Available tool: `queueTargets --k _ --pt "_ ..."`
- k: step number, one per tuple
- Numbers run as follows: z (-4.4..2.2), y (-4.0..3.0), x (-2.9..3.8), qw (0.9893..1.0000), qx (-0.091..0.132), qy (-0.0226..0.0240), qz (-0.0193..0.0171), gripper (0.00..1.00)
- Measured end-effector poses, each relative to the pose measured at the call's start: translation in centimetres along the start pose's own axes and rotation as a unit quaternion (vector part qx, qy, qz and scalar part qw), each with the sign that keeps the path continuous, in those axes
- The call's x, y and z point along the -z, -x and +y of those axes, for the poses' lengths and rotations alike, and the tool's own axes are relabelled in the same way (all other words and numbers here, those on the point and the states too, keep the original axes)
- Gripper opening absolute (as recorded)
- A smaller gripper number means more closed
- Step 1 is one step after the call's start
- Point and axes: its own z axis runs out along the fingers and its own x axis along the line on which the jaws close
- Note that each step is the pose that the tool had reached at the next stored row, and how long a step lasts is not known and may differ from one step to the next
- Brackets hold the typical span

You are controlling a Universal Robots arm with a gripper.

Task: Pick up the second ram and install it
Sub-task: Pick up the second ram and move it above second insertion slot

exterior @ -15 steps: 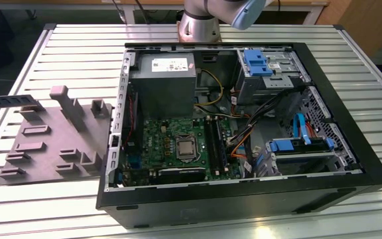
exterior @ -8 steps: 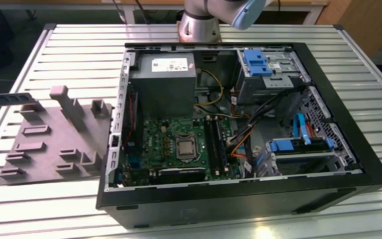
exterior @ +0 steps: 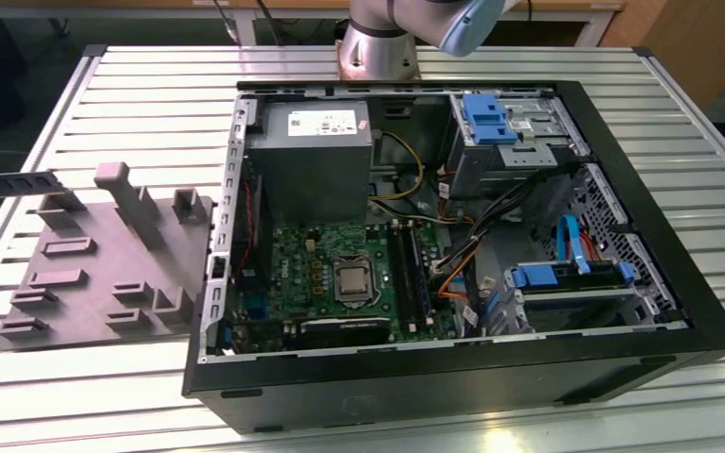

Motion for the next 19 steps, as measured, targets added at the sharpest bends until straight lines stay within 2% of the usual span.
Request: queueTargets --k 11,19 --pt "0.02 0.05 0.64 1.0000 0.000 0.0000 -0.0006 0.11" --pt "0.02 0.05 0.69 1.0000 0.000 0.0000 -0.0006 0.11"
